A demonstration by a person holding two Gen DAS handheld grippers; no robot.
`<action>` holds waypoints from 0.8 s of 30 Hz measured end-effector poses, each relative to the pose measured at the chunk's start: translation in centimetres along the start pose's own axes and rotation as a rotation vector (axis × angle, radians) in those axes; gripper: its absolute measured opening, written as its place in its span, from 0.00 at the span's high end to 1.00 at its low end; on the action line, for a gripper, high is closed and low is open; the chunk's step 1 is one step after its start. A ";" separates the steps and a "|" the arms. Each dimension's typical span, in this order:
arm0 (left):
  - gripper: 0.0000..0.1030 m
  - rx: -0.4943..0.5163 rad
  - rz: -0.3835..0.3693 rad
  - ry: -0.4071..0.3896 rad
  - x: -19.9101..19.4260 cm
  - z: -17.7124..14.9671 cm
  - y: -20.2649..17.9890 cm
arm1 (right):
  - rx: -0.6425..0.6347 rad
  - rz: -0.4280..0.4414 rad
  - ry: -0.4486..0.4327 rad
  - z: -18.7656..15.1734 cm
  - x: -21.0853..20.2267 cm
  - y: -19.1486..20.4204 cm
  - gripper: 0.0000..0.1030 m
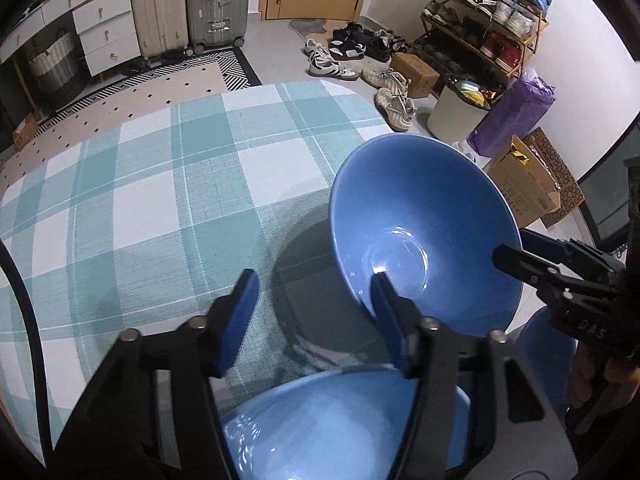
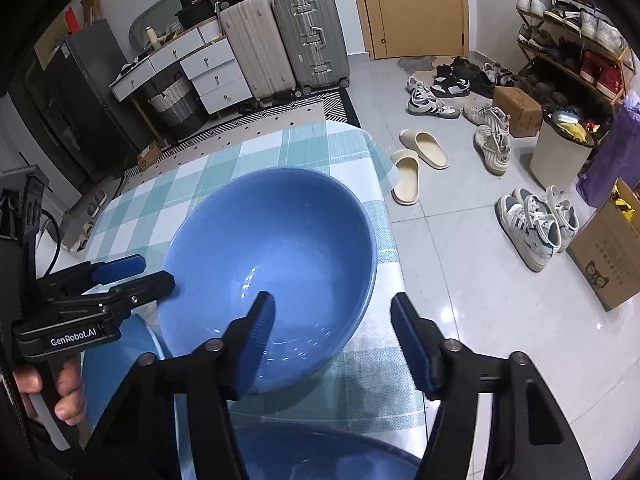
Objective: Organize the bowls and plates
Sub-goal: 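Close the left gripper on a blue bowl rim while the right gripper grips another bowl, then lift and carry the blue bowls toward the cream plates with both grippers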
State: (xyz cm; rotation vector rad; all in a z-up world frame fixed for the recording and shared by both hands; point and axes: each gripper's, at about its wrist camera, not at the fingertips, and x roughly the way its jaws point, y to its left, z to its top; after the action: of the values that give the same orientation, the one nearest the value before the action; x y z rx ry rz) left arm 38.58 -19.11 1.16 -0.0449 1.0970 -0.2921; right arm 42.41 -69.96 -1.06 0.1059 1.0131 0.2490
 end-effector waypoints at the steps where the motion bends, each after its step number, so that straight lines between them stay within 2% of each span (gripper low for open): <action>1: 0.59 0.001 -0.008 0.002 0.0 0.0 -0.1 | 0.000 -0.002 0.005 -0.1 0.3 0.0 0.48; 3: 0.66 0.002 -0.028 0.006 0.2 0.0 -0.4 | -0.001 -0.004 0.008 -0.2 0.5 -0.1 0.61; 5: 0.78 0.009 -0.033 0.004 0.4 0.0 -0.7 | -0.008 -0.018 0.009 -0.2 0.7 -0.2 0.67; 7: 0.86 0.019 -0.033 0.006 0.4 0.0 -1.1 | -0.008 -0.023 0.008 -0.3 0.8 -0.4 0.76; 9: 0.88 0.031 -0.026 0.001 0.4 -0.1 -1.5 | -0.015 -0.033 0.003 -0.4 0.8 -0.4 0.83; 16: 0.89 0.037 -0.014 -0.022 -0.2 -0.2 -1.9 | -0.029 -0.042 -0.023 -0.7 0.5 -0.2 0.84; 24: 0.89 0.043 -0.016 -0.071 -3.1 -0.3 -2.3 | -0.040 -0.040 -0.080 -0.5 -1.8 0.6 0.84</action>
State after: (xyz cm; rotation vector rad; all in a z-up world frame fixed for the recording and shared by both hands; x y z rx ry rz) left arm 36.53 -20.54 4.10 -0.0254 1.0203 -0.3265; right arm 40.92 -69.84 0.30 0.0591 0.9293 0.2266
